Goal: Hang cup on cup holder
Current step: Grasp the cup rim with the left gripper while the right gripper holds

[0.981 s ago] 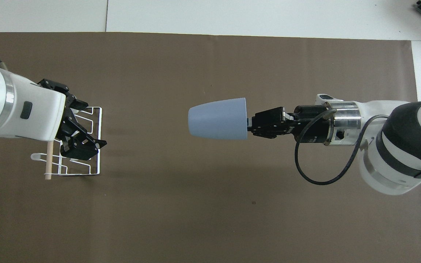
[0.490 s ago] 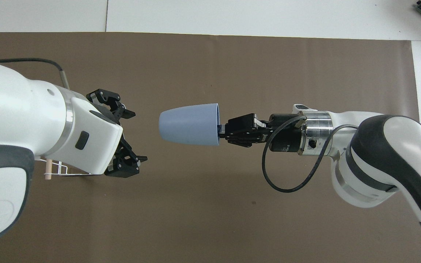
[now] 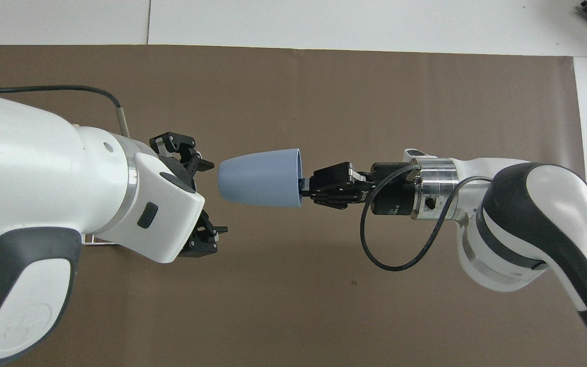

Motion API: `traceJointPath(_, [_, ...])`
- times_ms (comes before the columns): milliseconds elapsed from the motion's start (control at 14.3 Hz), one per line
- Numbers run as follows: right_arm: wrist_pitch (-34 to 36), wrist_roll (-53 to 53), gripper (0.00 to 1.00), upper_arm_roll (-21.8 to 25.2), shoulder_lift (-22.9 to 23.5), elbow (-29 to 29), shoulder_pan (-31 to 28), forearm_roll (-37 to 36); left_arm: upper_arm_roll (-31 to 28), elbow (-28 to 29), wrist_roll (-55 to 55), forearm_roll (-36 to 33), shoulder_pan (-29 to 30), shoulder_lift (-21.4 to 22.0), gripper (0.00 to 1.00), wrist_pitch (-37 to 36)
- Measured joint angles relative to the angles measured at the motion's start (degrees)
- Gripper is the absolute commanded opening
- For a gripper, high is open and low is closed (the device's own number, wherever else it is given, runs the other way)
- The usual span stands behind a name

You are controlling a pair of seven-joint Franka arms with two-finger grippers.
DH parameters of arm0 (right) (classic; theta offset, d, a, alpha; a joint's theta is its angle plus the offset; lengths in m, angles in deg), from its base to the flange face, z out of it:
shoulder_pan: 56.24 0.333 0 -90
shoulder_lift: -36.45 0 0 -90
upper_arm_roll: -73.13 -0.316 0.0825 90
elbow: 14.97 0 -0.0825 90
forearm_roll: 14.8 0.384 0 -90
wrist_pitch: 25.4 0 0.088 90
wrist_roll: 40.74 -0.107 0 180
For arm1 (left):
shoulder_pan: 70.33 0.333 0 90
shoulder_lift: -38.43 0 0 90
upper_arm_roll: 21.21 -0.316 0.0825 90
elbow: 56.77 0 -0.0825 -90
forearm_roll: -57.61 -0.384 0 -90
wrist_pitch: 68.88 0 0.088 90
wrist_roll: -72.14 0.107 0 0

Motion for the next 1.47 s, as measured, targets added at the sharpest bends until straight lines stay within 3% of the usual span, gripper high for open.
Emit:
traceJointPath(1121, [0.1, 0.0, 0.0, 0.0, -0.1, 0.0, 1.0, 0.0, 0.8, 0.9, -3.0, 0.0, -3.5, 0.0, 1.0, 8.2])
traceJointPath(1191, [0.1, 0.0, 0.0, 0.0, -0.1, 0.0, 1.0, 0.0, 0.8, 1.1, -3.0, 0.0, -3.6, 0.0, 0.71, 8.3])
traceJointPath(1261, [0.1, 0.0, 0.0, 0.0, -0.1, 0.1, 1.0, 0.0, 0.8, 1.2, -3.0, 0.0, -3.6, 0.0, 0.18, 8.4])
traceJointPath(1331, [0.4, 0.1, 0.0, 0.0, -0.1, 0.2, 1.0, 0.0, 0.7, 1.4, -3.0, 0.0, -3.6, 0.0, 0.0, 8.9])
traceJointPath(1471, [0.9, 0.1, 0.0, 0.1, -0.1, 0.5, 0.8, 0.0, 0.7, 1.6, -3.1, 0.0, -3.7, 0.1, 0.0, 9.2])
